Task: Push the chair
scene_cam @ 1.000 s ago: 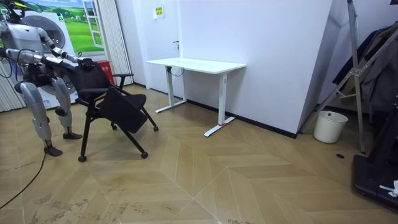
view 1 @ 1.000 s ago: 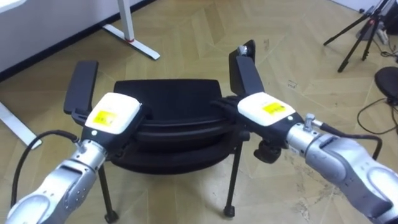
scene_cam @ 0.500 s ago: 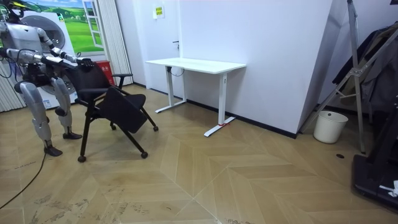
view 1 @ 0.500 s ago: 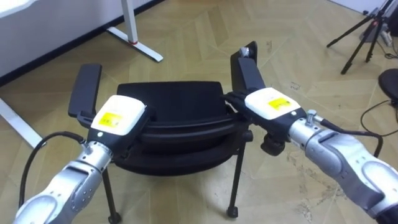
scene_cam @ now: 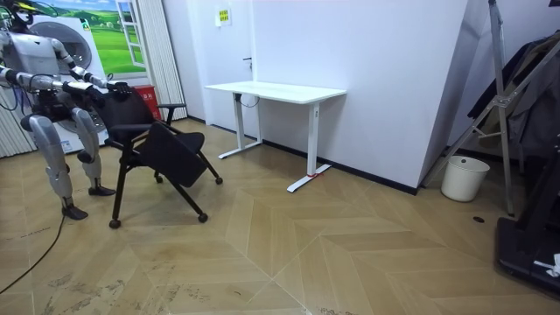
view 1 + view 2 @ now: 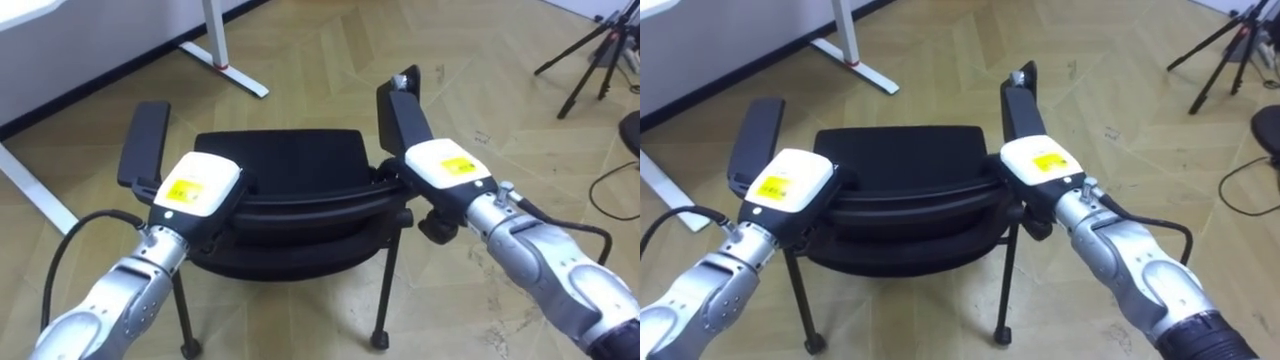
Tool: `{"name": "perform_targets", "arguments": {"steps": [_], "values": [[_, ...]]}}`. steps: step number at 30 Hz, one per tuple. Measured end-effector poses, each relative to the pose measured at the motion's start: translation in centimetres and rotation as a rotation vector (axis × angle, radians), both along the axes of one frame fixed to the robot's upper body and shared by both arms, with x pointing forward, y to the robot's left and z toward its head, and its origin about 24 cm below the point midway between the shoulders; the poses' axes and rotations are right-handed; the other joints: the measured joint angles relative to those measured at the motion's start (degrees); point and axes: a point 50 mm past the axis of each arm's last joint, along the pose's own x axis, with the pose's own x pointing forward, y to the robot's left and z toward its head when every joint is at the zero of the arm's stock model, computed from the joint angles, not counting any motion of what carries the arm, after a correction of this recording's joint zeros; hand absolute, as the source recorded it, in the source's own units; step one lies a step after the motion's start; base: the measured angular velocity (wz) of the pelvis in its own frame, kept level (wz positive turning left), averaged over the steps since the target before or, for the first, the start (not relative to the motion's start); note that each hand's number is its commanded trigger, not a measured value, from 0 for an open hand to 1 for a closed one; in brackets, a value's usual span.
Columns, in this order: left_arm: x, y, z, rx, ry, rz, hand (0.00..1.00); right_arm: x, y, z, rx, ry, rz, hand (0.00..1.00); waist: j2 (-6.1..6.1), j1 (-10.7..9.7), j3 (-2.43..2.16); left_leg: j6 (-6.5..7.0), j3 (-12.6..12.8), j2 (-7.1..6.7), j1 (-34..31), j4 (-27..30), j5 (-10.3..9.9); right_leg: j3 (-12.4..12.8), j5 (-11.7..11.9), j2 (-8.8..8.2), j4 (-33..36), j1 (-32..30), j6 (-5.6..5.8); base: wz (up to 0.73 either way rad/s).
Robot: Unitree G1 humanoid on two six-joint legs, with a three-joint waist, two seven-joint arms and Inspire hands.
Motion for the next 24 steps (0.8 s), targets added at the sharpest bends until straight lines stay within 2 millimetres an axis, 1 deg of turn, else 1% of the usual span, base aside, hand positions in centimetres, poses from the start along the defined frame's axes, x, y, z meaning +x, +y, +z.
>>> {"name": "perform_targets", "arguments": {"steps": [2,4,6,24], "values": [[-0.04,-0.13,0.08,-0.002,-0.004,-0.014,1.00,0.32,0.11,0.17,-0.012,-0.011,0.002,1.00,-0.01,0.23,-0.01,0.00,-0.27,-0.08,-0.06,-0.02,0.00,-0.10,-0.05,-0.09,0.03,0.00,0.09,0.08],[-0.07,-0.07,0.18,0.000,-0.012,-0.021,1.00,0.21,-0.03,0.15,-0.053,-0.024,0.029,1.00,-0.12,0.33,-0.07,0.01,-0.80,-0.09,0.06,-0.03,0.00,-0.06,-0.06,-0.12,0.13,0.01,0.11,0.09],[-0.06,0.11,0.24,0.003,-0.016,-0.019,1.00,0.13,0.10,0.15,-0.058,-0.035,0.043,1.00,-0.13,0.19,-0.08,0.01,-1.15,-0.08,0.01,-0.06,0.00,-0.08,-0.07,-0.12,0.13,0.03,0.11,0.02],[-0.07,0.14,0.21,0.003,-0.017,-0.017,1.00,-0.04,0.08,-0.03,-0.052,-0.040,0.040,1.00,-0.27,0.16,-0.20,0.01,-1.30,-0.09,0.07,-0.11,0.00,-0.03,-0.07,-0.13,0.10,0.19,0.11,0.00]]}}
